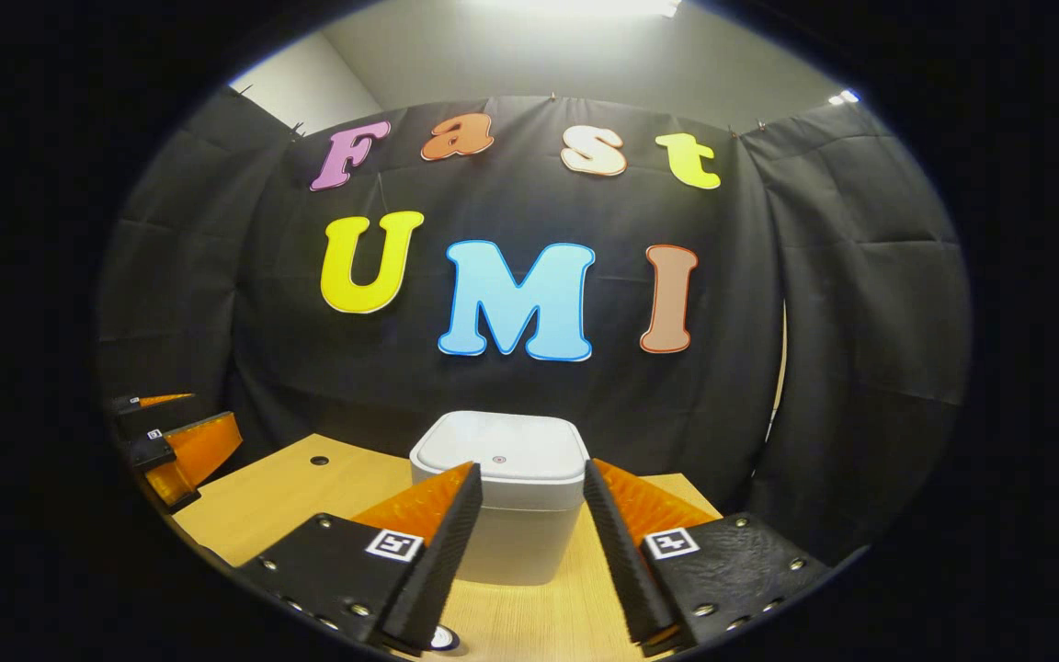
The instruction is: Press the lid of the desktop garbage bin to open it, pick up the crumpled paper on the desktop and throw it into the bin, then pick up the pop can on the desktop and drop it into the bin, and finally close the garbage bin lid.
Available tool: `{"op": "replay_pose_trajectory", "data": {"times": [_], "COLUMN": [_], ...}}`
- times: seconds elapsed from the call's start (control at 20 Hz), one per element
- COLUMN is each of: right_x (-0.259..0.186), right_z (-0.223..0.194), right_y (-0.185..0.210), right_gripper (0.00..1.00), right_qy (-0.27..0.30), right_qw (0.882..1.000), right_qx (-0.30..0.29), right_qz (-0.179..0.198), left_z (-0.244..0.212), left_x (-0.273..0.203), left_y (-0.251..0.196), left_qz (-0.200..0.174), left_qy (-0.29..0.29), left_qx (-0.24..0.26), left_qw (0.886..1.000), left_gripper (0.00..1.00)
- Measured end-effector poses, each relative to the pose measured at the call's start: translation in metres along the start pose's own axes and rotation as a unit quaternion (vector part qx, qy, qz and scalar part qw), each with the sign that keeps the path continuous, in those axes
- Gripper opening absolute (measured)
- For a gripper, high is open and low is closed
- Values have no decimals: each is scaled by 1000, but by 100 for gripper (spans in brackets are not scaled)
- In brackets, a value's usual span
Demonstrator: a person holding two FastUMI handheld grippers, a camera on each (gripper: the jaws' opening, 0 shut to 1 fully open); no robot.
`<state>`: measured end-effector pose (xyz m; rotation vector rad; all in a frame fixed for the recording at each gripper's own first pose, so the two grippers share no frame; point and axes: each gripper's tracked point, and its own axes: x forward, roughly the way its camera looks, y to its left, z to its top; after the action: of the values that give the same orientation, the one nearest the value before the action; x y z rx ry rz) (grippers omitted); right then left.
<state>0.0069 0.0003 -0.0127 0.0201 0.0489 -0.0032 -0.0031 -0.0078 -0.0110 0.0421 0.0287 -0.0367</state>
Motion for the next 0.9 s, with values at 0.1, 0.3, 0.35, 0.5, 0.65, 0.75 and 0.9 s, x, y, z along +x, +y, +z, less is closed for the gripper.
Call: {"op": "replay_pose_trajectory", "data": {"times": [0.1, 0.3, 0.35, 0.5, 0.65, 0.75, 0.9], "right_x": [6, 11, 16, 19, 22, 28, 52], "right_z": [-1, -7, -7, -7, -11, -12, -13], "right_y": [2, 3, 4, 10, 12, 12, 20], "right_gripper": [60, 30, 24, 1, 1, 0, 0], "right_qy": [4, 11, 15, 21, 23, 24, 31], "right_qw": [1000, 1000, 1000, 999, 998, 999, 998], "right_qx": [4, 15, 22, 37, 41, 28, 15], "right_qz": [1, 5, 4, 18, 32, 29, 45], "left_z": [2, 1, 1, -1, -4, -5, -4], "left_x": [2, 1, 3, 4, 5, 5, 6], "left_y": [3, 5, 6, 6, 5, 5, 3], "left_qz": [3, 7, 7, 8, 9, 11, 13], "left_qy": [-1, -2, -2, 0, 1, 2, 4], "left_qx": [2, 7, 7, 4, 0, -4, -7], "left_qw": [1000, 1000, 1000, 1000, 1000, 1000, 1000], "left_gripper": [94, 94, 94, 94, 94, 94, 94]}}
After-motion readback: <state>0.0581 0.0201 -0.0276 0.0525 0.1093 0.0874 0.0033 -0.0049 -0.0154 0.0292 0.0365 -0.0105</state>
